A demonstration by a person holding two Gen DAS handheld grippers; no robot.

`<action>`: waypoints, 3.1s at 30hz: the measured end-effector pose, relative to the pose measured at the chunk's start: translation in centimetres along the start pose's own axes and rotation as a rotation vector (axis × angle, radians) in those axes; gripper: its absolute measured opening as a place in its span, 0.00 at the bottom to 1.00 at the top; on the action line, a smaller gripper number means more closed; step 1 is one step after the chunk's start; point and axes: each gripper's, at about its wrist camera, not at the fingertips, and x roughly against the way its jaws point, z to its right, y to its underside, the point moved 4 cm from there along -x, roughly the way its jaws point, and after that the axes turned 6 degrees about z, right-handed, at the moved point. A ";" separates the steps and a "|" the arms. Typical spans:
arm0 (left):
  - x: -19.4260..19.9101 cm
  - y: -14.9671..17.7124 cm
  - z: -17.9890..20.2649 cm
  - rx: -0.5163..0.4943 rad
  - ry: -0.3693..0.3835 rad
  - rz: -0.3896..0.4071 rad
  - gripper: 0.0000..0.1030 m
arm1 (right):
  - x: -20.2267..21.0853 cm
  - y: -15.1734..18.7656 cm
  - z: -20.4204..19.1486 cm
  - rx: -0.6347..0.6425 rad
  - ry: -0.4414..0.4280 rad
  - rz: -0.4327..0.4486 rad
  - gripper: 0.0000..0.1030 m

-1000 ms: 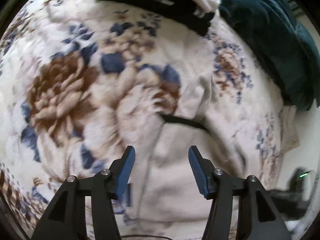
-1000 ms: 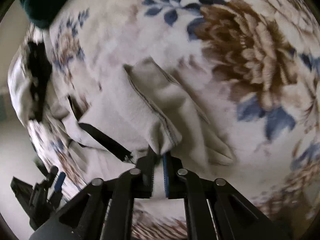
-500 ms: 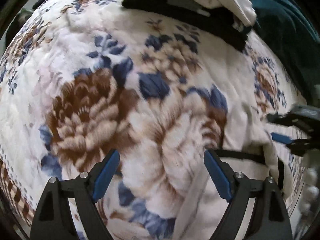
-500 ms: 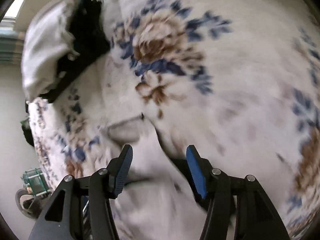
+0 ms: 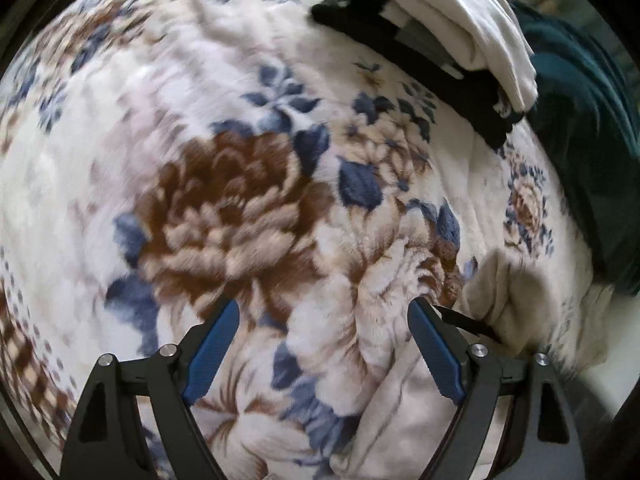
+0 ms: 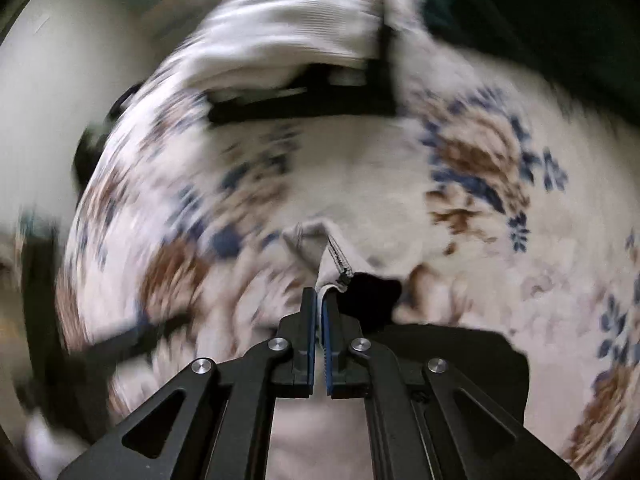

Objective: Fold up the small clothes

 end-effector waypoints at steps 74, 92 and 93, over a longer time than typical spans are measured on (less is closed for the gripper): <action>0.4 6.1 6.0 -0.137 0.280 -0.206 0.08 | 6.8 17.2 22.5 -0.982 0.116 -0.246 0.07; -12.4 1.3 20.8 0.040 -0.005 -0.516 0.70 | 6.0 18.5 21.8 -0.905 0.153 -0.240 0.07; -13.2 1.4 21.0 -0.010 -0.062 -0.506 0.70 | 6.0 18.6 22.0 -0.926 0.145 -0.231 0.07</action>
